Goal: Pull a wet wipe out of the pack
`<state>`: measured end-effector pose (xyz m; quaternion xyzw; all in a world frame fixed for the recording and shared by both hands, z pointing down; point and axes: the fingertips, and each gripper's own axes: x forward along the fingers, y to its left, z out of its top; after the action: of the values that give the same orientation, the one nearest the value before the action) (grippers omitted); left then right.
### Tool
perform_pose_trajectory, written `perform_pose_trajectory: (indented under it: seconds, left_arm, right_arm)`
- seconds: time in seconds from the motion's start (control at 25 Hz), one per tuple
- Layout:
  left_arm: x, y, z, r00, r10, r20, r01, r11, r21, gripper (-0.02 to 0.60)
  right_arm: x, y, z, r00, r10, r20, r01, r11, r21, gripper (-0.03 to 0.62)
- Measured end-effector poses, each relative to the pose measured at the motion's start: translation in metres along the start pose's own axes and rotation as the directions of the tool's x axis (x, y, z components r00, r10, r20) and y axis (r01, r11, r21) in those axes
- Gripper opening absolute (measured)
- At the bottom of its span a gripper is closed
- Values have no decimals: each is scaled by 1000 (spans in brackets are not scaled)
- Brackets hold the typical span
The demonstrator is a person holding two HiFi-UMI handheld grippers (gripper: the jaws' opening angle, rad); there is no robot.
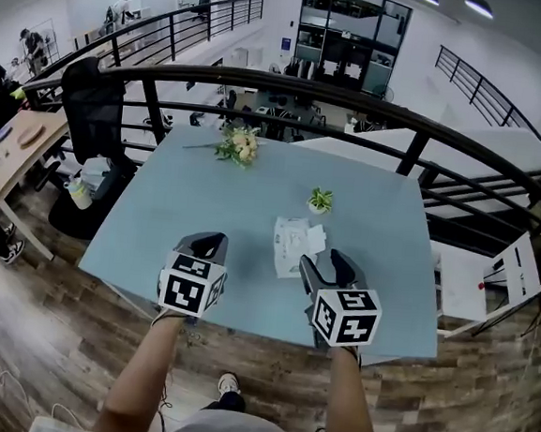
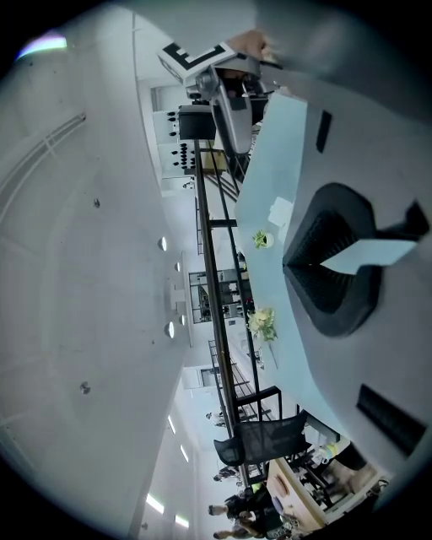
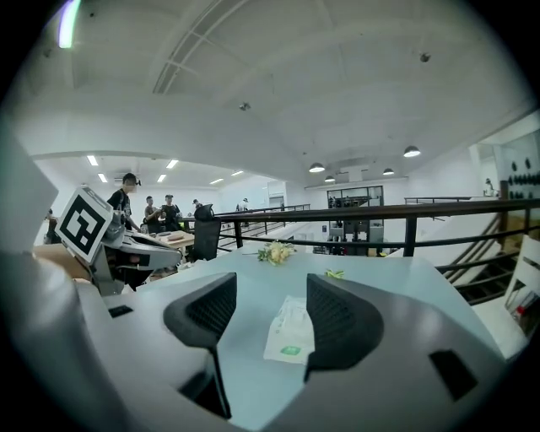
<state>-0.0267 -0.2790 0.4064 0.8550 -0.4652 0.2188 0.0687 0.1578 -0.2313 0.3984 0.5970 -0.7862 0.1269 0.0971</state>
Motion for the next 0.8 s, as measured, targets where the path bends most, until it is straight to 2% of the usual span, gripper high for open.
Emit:
perform_pose_trajectory:
  seconds: [0.32, 0.8]
  left_arm:
    - [23, 24, 9, 999, -44, 10, 44, 999, 10, -6]
    - [47, 58, 16, 997, -71, 21, 71, 997, 8, -6]
  right_arm:
    - [22, -4, 12, 999, -54, -3, 54, 998, 13, 242]
    - [59, 6, 30, 997, -74, 1, 74, 997, 2, 242]
